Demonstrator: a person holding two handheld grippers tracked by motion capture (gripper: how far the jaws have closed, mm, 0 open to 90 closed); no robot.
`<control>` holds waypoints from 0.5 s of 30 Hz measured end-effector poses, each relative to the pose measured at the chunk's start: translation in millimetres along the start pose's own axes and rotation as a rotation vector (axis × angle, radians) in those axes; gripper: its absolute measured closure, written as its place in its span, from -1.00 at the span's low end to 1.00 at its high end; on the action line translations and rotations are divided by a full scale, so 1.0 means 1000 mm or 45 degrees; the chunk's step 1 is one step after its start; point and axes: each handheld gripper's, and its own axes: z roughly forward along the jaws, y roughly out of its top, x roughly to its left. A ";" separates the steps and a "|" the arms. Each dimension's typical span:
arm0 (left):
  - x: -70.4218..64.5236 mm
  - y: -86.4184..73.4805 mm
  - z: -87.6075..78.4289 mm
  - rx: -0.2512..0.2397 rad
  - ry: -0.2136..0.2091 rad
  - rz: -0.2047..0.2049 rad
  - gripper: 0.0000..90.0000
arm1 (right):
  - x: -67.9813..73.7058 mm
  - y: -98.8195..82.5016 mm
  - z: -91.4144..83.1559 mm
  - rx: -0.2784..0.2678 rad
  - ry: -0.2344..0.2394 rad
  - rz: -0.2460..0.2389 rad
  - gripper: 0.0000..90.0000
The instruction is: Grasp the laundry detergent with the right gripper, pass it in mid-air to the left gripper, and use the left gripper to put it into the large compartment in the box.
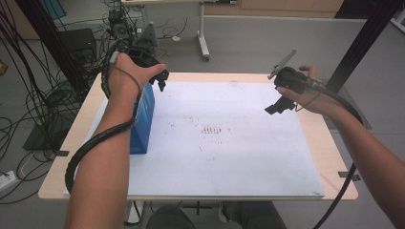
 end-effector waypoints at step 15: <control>-0.066 0.004 0.004 -0.049 -0.145 0.208 -0.71 | -0.038 0.013 0.003 0.084 -0.016 0.092 -0.89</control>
